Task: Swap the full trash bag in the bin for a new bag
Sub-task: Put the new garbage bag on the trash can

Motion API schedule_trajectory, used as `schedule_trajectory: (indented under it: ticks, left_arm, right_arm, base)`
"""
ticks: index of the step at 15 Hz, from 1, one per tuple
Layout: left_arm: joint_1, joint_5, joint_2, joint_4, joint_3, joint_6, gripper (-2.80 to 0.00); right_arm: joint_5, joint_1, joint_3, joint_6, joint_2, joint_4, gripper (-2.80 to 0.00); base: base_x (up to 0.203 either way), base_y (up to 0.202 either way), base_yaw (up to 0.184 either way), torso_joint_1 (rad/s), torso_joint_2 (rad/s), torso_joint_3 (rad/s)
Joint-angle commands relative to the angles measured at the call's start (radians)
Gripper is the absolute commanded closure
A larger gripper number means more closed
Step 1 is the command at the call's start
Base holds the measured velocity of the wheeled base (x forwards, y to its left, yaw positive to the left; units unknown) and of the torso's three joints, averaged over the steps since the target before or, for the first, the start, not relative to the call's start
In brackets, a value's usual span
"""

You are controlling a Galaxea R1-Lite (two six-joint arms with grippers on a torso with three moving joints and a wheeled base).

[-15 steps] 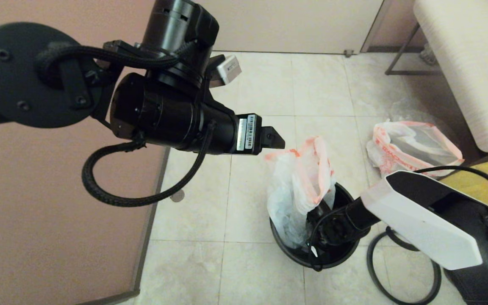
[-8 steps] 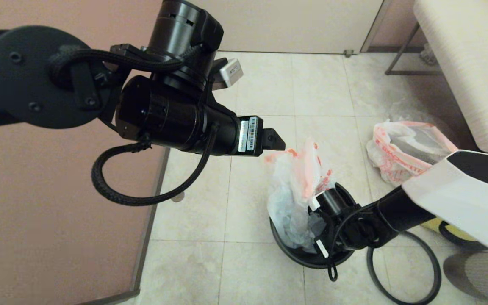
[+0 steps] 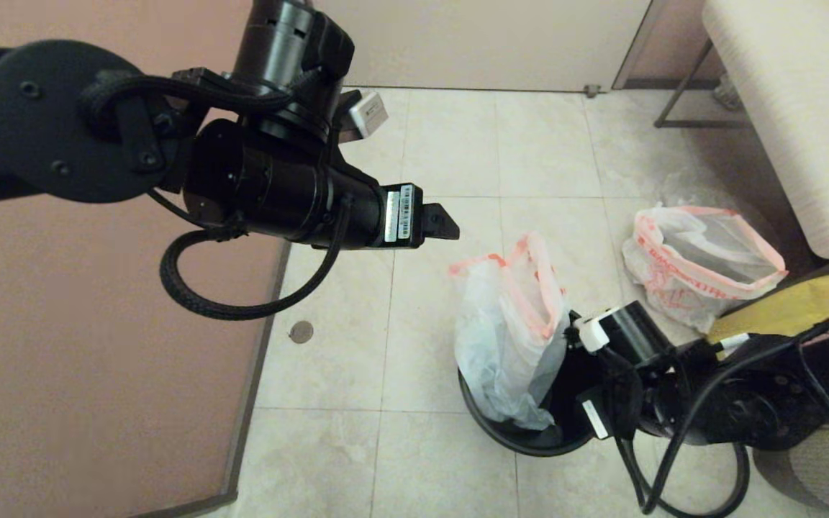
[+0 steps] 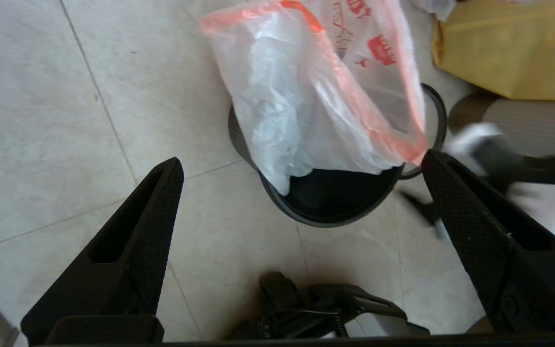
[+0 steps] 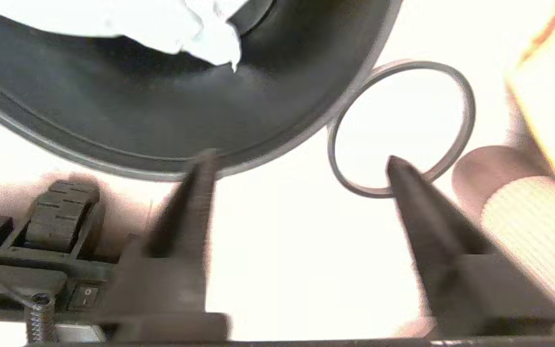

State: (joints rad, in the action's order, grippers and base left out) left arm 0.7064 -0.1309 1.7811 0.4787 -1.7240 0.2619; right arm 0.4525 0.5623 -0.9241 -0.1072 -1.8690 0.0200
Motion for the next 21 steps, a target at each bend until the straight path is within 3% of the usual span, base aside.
schedule_trajectory:
  ticks: [1,5,10,15,18,21]
  left_arm:
    - [-0.015,-0.001,0.031,0.002,-0.006,0.002,0.00]
    - [-0.061,-0.003,0.054,0.031,-0.030,-0.001,0.00]
    - [-0.090,0.000,0.123,0.203,-0.147,0.002,0.00]
    - [-0.091,-0.001,0.121,0.224,-0.144,-0.006,0.00]
    - [-0.093,-0.001,0.116,0.248,-0.149,-0.006,0.00]
    - [-0.115,-0.017,0.106,0.279,-0.122,0.001,0.00]
  right_arm:
    - [0.010,0.012,0.004,-0.001,0.093,-0.012,0.00]
    - [0.035,0.026,-0.115,-0.002,0.186,-0.133,0.00]
    - [0.096,0.025,-0.504,-0.002,0.102,-0.394,0.00]
    - [0.160,0.036,-0.773,0.040,-0.034,-0.608,0.00]
    - [0.208,0.026,-0.821,0.053,-0.091,-0.639,0.00]
    - [0.371,0.036,-0.796,0.049,-0.129,-0.640,0.00]
  base:
    - [0.000,0.000,0.000,0.000,0.00,0.000]
    - [0.000,0.000,0.000,0.000,0.00,0.000]
    - [0.000,0.000,0.000,0.000,0.00,0.000]
    - [0.000,0.000,0.000,0.000,0.00,0.000]
    - [0.000,0.000,0.000,0.000,0.00,0.000]
    - [0.000,0.000,0.000,0.000,0.00,0.000]
